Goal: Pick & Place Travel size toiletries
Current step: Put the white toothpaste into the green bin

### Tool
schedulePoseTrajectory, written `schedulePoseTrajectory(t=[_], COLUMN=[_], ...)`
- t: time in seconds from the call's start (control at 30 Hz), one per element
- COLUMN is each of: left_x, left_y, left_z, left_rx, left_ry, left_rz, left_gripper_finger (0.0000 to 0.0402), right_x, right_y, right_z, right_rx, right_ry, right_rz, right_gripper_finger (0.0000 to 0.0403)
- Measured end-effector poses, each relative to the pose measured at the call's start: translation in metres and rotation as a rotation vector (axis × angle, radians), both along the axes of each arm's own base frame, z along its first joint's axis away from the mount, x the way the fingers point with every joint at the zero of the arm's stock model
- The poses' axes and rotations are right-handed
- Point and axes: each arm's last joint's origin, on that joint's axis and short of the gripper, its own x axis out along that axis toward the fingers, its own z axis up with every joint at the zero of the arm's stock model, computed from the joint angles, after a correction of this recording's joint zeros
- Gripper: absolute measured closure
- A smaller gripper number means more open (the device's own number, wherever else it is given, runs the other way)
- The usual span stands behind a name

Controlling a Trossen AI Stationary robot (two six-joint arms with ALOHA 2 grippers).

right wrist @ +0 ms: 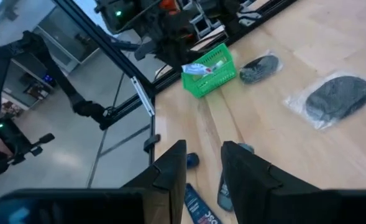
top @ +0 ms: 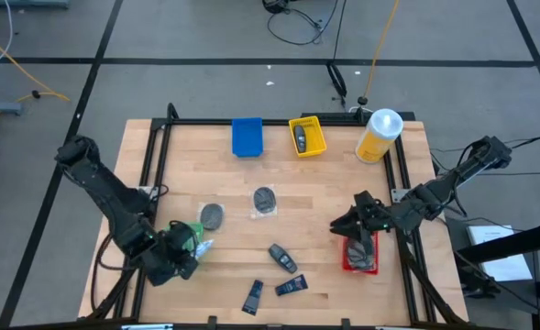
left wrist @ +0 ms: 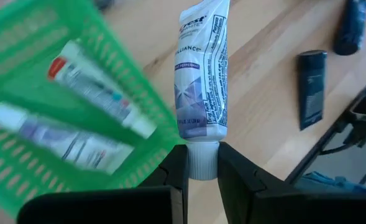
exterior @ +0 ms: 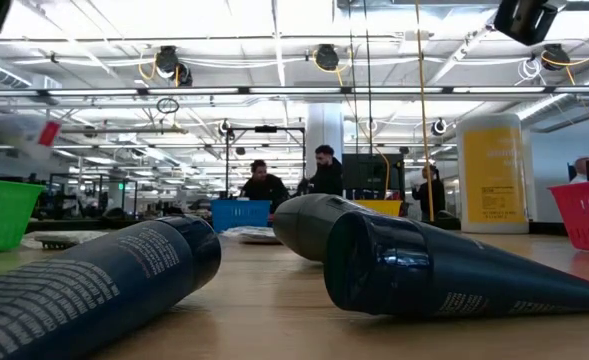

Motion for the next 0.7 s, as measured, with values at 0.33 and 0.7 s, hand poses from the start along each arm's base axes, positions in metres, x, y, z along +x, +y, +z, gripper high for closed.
schedulePoseTrajectory(t=[0.33,0.7], left_x=[-0.030,-0.038], left_y=[-0.008,0.001], left_z=[-0.004,-0.006], left_rx=[-0.006,0.023], left_ry=[0.089,0.155], left_rz=[0.155,0.360], left_gripper_finger=[0.0351,0.0350], right_x=[0.017,0.051], right_y=[-0.002,0.005], right_z=[-0.014,-0.030], right_rx=[-0.038,-0.009], right_ry=[0.065,0.071], right_rz=[-0.047,0.107], right_gripper_finger=[0.0310,0.0310])
